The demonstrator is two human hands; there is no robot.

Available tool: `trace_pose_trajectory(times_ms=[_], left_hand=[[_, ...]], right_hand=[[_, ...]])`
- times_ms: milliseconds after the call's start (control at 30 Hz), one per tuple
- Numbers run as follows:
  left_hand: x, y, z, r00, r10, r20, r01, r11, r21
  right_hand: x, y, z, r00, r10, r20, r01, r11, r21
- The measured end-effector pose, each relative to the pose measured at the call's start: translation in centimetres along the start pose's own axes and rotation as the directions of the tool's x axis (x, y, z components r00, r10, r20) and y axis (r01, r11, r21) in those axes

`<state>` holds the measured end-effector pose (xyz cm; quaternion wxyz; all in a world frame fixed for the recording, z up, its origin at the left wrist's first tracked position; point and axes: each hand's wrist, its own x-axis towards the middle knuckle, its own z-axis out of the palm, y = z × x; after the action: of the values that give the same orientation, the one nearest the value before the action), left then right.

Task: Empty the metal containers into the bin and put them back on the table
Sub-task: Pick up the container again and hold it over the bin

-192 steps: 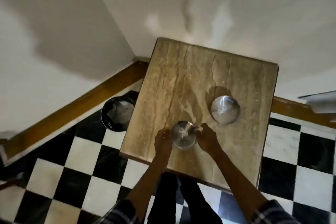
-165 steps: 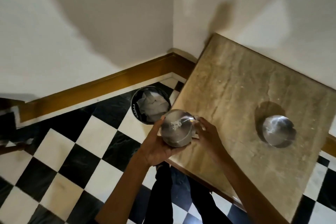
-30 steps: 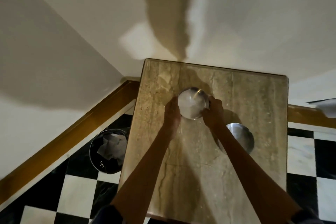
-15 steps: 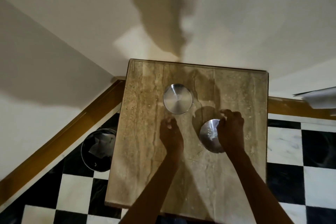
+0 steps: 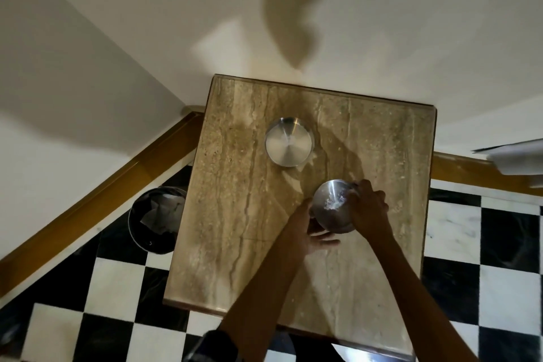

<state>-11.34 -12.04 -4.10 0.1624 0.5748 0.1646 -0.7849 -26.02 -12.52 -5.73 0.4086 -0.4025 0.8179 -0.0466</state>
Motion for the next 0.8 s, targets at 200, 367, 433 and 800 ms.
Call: trace_pose_trajectory(times_ms=[200, 367, 433, 800], left_hand=[[-3.4, 0.5, -6.6, 0.997, -0.005, 0.082, 0.023, 0.974, -0.226], [-7.0, 1.5, -15.2, 0.966, 0.086, 0.244, 0.009, 0.931, -0.365], [-8.2, 2.6, -18.5, 0.961, 0.111, 0.254, -0.005, 0.923, -0.385], [-13.6, 10.1, -35.8, 0.898, 0.354, 0.263, -0.253, 0.902, -0.35]], right_hand=[[-4.8, -2.7, 1.5, 0.993, -0.116, 0.023, 0.11, 0.976, 0.189], [-10.6, -7.3, 6.3, 0.965, -0.213, 0.15, 0.135, 0.902, 0.409], [-12.0, -8.9, 8.9, 0.948, -0.223, 0.226, 0.096, 0.879, 0.467], [-16.2, -22.9, 22.9, 0.827, -0.319, 0.462, 0.177, 0.929, 0.325]])
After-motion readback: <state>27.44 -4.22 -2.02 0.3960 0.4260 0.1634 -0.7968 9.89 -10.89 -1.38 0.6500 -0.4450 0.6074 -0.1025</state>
